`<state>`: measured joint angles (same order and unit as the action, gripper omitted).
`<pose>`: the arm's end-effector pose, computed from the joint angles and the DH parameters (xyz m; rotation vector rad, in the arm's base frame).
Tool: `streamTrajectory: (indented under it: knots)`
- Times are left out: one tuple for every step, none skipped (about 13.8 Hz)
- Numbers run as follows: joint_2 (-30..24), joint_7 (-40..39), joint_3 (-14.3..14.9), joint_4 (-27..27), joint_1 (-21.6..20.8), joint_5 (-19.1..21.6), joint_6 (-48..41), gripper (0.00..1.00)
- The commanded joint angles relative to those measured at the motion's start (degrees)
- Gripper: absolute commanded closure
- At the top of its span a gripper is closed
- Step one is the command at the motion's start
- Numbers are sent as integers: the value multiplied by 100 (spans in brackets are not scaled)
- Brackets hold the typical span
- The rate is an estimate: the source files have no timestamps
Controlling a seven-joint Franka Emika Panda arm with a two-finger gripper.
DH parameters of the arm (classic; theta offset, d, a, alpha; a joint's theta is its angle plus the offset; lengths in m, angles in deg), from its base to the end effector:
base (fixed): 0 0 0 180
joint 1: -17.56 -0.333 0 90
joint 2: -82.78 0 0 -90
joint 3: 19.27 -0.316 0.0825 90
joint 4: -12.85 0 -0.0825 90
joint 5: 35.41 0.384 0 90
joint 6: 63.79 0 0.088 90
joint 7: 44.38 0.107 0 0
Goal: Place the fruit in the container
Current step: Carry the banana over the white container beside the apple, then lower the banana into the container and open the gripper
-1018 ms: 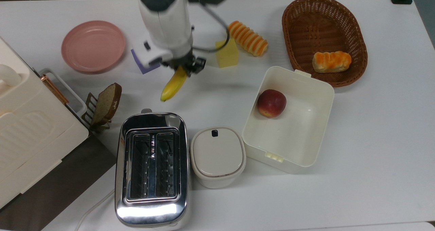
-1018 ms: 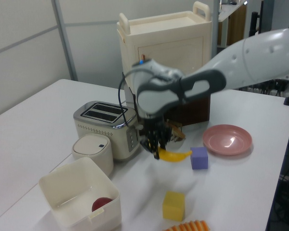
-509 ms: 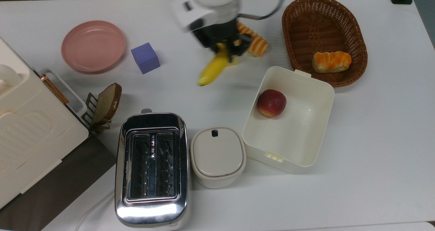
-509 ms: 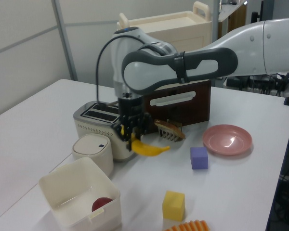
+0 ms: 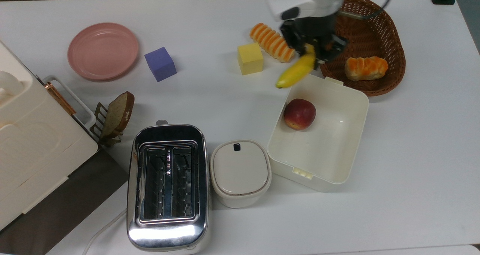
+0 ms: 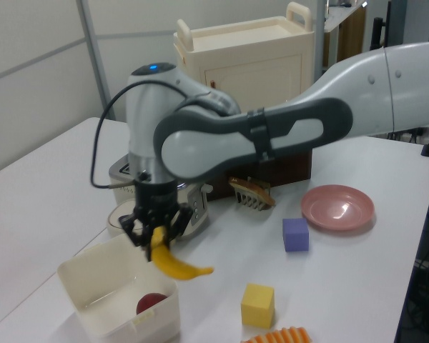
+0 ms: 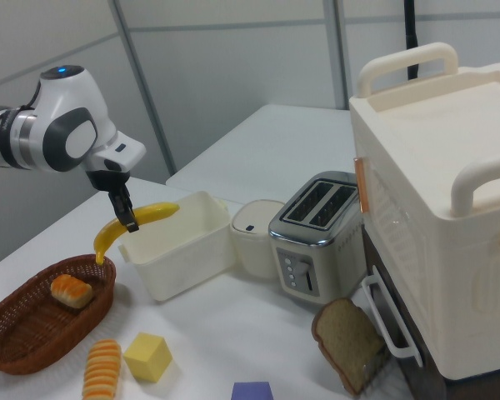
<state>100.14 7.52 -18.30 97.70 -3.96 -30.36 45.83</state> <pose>0.6218 0.2413 0.5149 -2.8785 0.8438 -0.0859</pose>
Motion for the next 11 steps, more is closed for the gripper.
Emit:
streamTrajectory:
  knots:
    - [565,1073,97,-477,-107,-127,498,62]
    - [610,1329,123,-504,-98,-145,613,62]
    - [645,1532,141,-513,-98,-162,727,61]
    - [646,1708,141,-513,-90,-267,841,47]
    - [646,1927,150,-513,-72,-398,938,36]
    - [646,2138,150,-513,-55,-522,983,15]
    - [637,2236,150,-513,-46,-662,983,0]
    - [637,2245,150,-522,-46,-768,983,0]
    - [637,2245,158,-522,-37,-786,983,0]
    - [611,2211,167,-522,-28,-813,974,0]
    - [567,2132,167,-513,7,-848,931,0]
